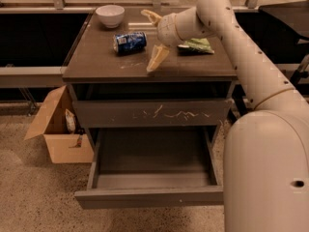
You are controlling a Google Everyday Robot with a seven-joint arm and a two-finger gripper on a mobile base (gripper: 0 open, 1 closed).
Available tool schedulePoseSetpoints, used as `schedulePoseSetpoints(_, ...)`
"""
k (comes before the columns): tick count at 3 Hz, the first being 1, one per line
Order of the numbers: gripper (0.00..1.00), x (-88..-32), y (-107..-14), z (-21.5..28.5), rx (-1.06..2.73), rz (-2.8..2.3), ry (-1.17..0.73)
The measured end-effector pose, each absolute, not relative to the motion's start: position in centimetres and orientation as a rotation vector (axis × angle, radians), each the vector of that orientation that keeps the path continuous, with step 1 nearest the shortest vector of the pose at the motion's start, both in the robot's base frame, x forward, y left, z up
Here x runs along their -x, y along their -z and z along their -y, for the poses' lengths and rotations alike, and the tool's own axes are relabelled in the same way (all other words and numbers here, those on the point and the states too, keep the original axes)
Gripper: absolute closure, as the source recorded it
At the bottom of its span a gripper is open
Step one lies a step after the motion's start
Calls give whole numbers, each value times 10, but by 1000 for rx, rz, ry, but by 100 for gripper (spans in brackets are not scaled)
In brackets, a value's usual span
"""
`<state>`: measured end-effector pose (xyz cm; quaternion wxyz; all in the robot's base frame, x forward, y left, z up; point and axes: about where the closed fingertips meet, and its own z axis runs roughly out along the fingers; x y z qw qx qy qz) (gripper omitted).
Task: Pick pepsi can from middle drawer and place on counter
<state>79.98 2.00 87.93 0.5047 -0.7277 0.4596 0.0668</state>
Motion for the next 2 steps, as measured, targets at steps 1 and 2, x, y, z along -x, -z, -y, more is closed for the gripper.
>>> schedulePoseSetpoints(1, 0, -795, -899, -6, 1723, -1098, -91)
schedulePoseSetpoints(2, 0, -781, -927, 13, 1676, -1072, 10)
